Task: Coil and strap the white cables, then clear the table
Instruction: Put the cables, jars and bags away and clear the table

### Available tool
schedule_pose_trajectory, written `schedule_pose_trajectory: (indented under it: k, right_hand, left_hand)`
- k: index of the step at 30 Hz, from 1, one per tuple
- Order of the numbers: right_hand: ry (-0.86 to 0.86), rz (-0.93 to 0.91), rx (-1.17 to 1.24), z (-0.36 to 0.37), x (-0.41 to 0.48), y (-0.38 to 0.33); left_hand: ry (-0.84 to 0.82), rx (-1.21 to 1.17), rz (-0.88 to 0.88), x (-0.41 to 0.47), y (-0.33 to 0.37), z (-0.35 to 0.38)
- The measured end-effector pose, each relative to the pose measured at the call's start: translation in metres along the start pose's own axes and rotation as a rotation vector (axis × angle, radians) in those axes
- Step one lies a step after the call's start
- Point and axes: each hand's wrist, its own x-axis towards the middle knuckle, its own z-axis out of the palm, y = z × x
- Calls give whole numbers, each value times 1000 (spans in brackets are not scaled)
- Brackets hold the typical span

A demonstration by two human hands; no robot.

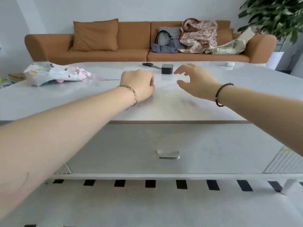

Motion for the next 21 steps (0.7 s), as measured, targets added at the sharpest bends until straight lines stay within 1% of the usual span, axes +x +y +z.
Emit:
schedule_pose_trajectory:
  k: [3,4,6,8,11,13,16,18,21]
  right_hand:
    - [136,-266,-250,22,58,22]
    - [183,-317,-314,32,83,28]
    - [251,-357,-374,54,127,34]
    - [315,-349,-345,73,158,34]
    - [426,-272,-225,76,193,29]
    - [438,-245,-180,74,206,26]
    - [446,-248,-148,56,226,22]
    - [436,-210,-111,39,243,17]
    - [384,-119,-44,3,264,3]
  left_hand:
    - [7,63,144,57,-12,27]
    - [22,87,202,78,-18,36]
    - [75,122,285,119,-31,52]
    - [180,107,288,148,-46,66]
    - [342,-34,181,179,-63,75]
    - [417,-125,108,186,-73,77]
    - [473,-197,51,199,-85,62]
    - [485,-164,46,213,-92,41]
    - [409,-70,39,239,-101,-2]
